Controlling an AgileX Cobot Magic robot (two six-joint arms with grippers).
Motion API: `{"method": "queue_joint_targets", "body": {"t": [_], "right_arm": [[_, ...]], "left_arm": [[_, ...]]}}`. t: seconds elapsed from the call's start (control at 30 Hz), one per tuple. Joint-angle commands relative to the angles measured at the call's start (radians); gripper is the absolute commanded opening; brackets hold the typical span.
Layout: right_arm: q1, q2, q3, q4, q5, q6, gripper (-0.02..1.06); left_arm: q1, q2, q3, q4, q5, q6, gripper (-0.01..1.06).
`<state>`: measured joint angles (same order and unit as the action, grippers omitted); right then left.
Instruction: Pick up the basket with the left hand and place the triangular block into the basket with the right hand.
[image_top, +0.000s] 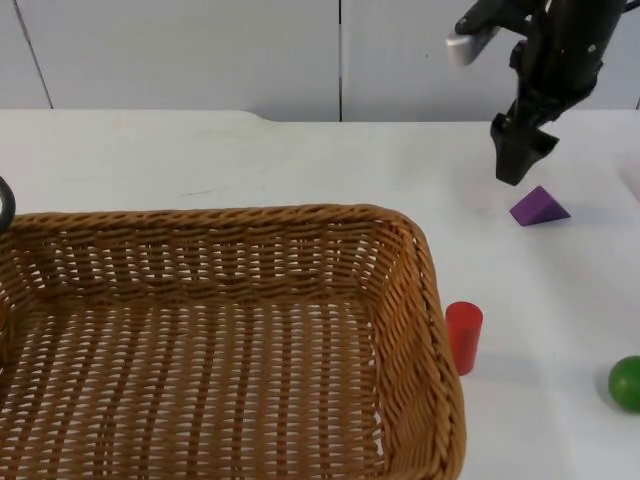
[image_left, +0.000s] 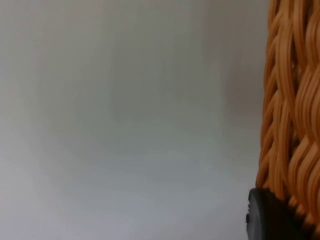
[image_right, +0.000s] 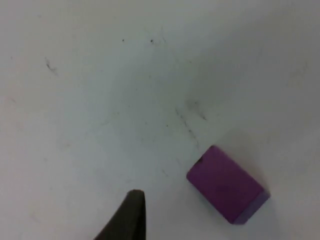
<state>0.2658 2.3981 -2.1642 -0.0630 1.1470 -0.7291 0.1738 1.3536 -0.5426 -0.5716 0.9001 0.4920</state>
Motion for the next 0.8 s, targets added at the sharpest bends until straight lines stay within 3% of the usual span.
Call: {"method": "queue_joint_targets", "body": {"t": [0.0,0.3,0.47,0.77], "right_arm": [[-0.014,-0.005,-0.015,-0.002,-0.012,-0.099,1.01],[-0.127,0.014,-0.015,0.153,-0.008,-0.241,1.01],[-0.125,0.061,-0.015,0.17,-0.024,-0.309,0.95],[-0.125,0.128,-0.015,0.128,-0.055,-0.33,0.87]], "left_arm": [[0.002,-0.01,-0.001,-0.032,0.027,0.005,0.0],[0.002,-0.01,-0.001,-0.038,0.029,0.005,0.0],[0.002,-0.01,-0.001,-0.042,0.03,0.005,0.0],[0.002,-0.01,-0.001,-0.042,0.03,0.005,0.0]]}}
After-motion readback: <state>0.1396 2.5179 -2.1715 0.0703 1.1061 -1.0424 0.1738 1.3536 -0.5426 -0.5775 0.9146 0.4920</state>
